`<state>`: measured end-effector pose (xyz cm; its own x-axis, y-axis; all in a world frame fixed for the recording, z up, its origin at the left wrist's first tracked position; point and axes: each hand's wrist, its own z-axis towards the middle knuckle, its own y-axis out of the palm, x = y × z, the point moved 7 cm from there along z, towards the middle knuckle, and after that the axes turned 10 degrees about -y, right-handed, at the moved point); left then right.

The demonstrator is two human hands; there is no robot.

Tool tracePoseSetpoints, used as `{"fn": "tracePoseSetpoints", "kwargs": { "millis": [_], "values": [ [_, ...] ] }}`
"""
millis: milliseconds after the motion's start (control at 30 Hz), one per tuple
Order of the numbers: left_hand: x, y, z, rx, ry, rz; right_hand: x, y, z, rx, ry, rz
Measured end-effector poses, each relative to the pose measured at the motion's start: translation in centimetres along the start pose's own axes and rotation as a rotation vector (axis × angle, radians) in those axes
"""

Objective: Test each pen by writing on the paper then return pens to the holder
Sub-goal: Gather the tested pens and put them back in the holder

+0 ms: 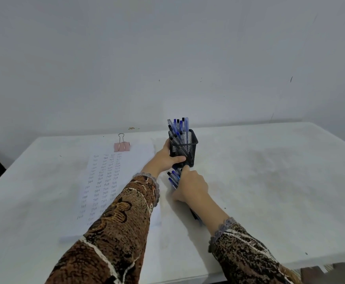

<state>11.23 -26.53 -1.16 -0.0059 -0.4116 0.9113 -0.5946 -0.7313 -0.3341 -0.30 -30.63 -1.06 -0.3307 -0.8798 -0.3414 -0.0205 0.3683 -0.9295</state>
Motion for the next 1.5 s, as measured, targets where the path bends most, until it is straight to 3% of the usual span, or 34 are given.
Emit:
{"fn": "tracePoseSetpoints", "kwargs": {
  "millis": [200, 333, 433, 733, 900, 1367, 1500],
  "values": [
    [0.1, 0.0, -0.1, 0.009, 0.049, -0.025, 2.3, -0.7, 1.0, -0.084, 0.022, 0.244],
    [-0.5, 0.2, 0.2, 0.033, 0.091, -0.060, 4.1, -2.1, 1.7, -0.075, -0.008, 0.769],
    [-0.6, 0.2, 0.4, 0.094, 0.109, -0.105, 4.7, -5.3, 2.4, 0.064, -0.113, 1.039],
    [-1.3, 0.6, 1.6, 0.198, 0.114, -0.246, 5.0, -14.6, 6.0, 0.550, -0.288, 1.284],
    [-0.1, 0.7, 1.7, 0.230, 0.129, -0.289, 3.7, -16.2, 8.2, 0.758, -0.338, 1.369],
    [0.0, 0.1, 1.6, 0.250, 0.122, -0.217, 0.2, -15.6, 9.6, 0.746, -0.432, 1.100],
    [0.5, 0.2, 1.3, 0.238, 0.125, -0.204, -0.6, -15.8, 8.8, 0.812, -0.403, 1.003]
  ]
}}
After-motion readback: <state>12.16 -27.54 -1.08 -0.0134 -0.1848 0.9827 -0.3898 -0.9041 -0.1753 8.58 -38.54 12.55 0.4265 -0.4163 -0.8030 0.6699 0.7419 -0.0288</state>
